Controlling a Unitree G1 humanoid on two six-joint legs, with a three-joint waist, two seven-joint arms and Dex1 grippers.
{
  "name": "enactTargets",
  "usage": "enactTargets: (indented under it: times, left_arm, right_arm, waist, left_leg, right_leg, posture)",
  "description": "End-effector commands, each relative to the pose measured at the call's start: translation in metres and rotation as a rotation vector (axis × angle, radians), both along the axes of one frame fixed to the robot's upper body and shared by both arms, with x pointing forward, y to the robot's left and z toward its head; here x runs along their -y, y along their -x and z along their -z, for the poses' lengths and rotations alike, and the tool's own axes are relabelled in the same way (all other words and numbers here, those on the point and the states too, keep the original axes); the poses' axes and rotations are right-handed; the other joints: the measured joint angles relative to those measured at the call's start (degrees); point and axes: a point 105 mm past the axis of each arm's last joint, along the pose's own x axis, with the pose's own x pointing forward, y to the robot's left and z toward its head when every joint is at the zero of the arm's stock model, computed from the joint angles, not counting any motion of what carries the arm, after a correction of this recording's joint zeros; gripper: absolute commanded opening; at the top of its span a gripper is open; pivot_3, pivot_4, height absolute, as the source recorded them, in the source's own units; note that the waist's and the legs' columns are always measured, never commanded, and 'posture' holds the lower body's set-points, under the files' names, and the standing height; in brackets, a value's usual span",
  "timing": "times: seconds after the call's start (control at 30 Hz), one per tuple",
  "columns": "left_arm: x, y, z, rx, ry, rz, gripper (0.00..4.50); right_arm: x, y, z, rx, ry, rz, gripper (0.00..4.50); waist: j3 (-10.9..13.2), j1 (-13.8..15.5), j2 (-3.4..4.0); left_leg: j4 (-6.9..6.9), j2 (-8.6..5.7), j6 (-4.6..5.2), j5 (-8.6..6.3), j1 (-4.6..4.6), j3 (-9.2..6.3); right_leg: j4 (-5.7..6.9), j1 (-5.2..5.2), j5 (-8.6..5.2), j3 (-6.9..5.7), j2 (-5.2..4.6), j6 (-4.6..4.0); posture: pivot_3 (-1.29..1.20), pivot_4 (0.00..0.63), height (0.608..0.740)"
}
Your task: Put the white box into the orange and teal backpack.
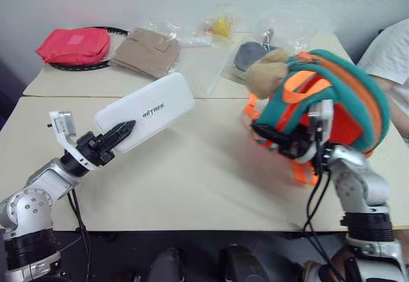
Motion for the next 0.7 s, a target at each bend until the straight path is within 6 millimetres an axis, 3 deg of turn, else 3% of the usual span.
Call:
enactTargets:
  times: [0.03, 0.2, 0.33, 0.47, 0.6, 0.7]
  left_arm:
    - [-0.013, 0.007, -0.011, 0.045, 0.037, -0.024, 1.30]
    - [-0.021, 0.012, -0.013, 0.067, 0.040, -0.063, 1.30]
    - [-0.021, 0.024, -0.027, 0.152, 0.016, -0.062, 1.30]
    - [-0.010, 0.054, -0.058, 0.301, -0.066, -0.024, 1.30]
    - [0.014, 0.076, -0.067, 0.338, -0.158, 0.104, 1.30]
    - [0.026, 0.071, -0.073, 0.369, -0.198, 0.141, 1.30]
  right_arm:
    - [-0.041, 0.039, -0.025, 0.043, -0.040, -0.246, 0.02]
    - [-0.047, 0.076, -0.034, -0.042, -0.030, -0.418, 0.02]
    - [-0.024, 0.091, -0.019, -0.166, 0.089, -0.465, 0.02]
    - [0.009, 0.074, -0.007, -0.216, 0.167, -0.327, 0.02]
    - [0.014, 0.056, -0.007, -0.178, 0.162, -0.237, 0.02]
    - [0.015, 0.054, 0.003, -0.189, 0.192, -0.238, 0.02]
  waist:
    - [0.0, -0.2, -0.07]
    - [0.0, 0.1, -0.12]
    - [0.1, 0.4, -0.33]
    - [0.2, 0.7, -0.55]
    - [0.2, 0.6, -0.54]
    - [0.2, 0.8, -0.50]
  left_leg:
    - [0.00, 0.00, 0.00, -0.01, -0.01, 0.01]
    - [0.19, -0.02, 0.01, 0.01, -0.76, -0.05]
    - [0.29, -0.15, 0.17, -0.01, -0.89, -0.14]
    - [0.33, -0.20, 0.33, -0.11, -0.91, -0.14]
    - [0.27, -0.17, 0.24, -0.06, -0.84, -0.13]
    - [0.22, -0.17, 0.14, 0.01, -0.82, -0.13]
  right_leg:
    - [0.05, -0.05, 0.00, 0.01, -0.01, 0.00]
    - [0.31, -0.84, 0.00, -0.05, -0.08, 0.00]
    - [0.25, -0.85, 0.00, -0.14, -0.23, -0.01]
    - [-0.05, -0.76, 0.00, -0.14, -0.29, -0.01]
    - [-0.02, -0.74, 0.00, -0.12, -0.25, -0.01]
    - [0.01, -0.76, 0.00, -0.13, -0.21, -0.01]
  posture:
    - [0.00, 0.150, 0.740]
    - [0.00, 0.150, 0.740]
    - [0.00, 0.150, 0.740]
    - [0.00, 0.150, 0.740]
    - [0.00, 0.150, 0.740]
    - [0.00, 0.150, 0.740]
